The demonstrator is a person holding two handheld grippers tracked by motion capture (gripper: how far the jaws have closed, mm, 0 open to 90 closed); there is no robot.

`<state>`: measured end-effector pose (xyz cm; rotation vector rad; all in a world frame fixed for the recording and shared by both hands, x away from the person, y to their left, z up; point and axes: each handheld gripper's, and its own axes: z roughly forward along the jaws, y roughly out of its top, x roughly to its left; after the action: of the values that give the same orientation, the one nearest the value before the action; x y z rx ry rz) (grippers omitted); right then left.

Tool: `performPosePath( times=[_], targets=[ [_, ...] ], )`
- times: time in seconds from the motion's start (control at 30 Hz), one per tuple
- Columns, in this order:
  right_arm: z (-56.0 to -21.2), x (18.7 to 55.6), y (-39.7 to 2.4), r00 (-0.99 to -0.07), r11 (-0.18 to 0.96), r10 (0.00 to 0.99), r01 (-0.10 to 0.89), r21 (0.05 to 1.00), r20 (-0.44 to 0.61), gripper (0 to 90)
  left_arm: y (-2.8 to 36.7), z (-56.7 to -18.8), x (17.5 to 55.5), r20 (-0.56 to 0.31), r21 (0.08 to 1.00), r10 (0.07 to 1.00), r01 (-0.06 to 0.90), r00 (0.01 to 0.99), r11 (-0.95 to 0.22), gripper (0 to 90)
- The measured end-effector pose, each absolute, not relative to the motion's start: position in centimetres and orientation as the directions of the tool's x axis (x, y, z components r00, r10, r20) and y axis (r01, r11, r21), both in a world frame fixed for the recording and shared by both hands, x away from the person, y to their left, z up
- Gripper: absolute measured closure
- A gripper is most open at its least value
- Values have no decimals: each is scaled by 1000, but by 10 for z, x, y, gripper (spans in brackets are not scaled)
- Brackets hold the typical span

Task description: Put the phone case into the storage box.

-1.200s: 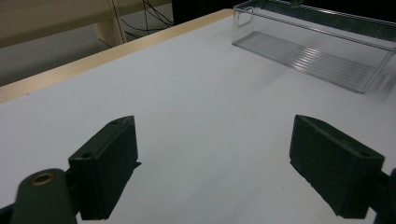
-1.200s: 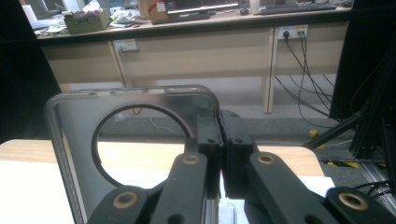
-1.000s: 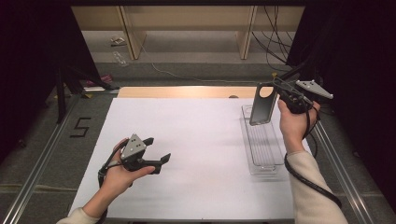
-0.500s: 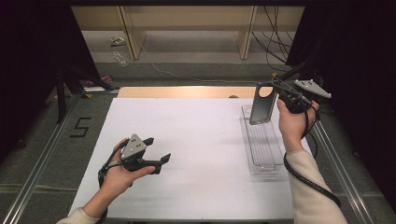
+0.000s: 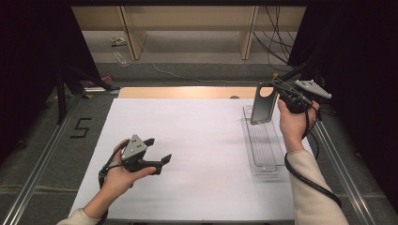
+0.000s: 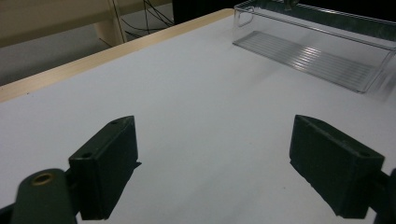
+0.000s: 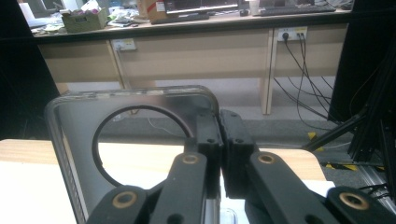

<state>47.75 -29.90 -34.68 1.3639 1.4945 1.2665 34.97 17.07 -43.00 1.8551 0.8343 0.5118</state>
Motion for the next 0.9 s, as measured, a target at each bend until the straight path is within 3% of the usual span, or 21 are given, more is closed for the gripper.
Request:
performPosePath(
  times=[0.9],
  targets=[
    [-352,487,-294,-162,-41,983,267,963,86,882,171,-430,350,-22,911,741,318,671,-262,151]
  ],
)
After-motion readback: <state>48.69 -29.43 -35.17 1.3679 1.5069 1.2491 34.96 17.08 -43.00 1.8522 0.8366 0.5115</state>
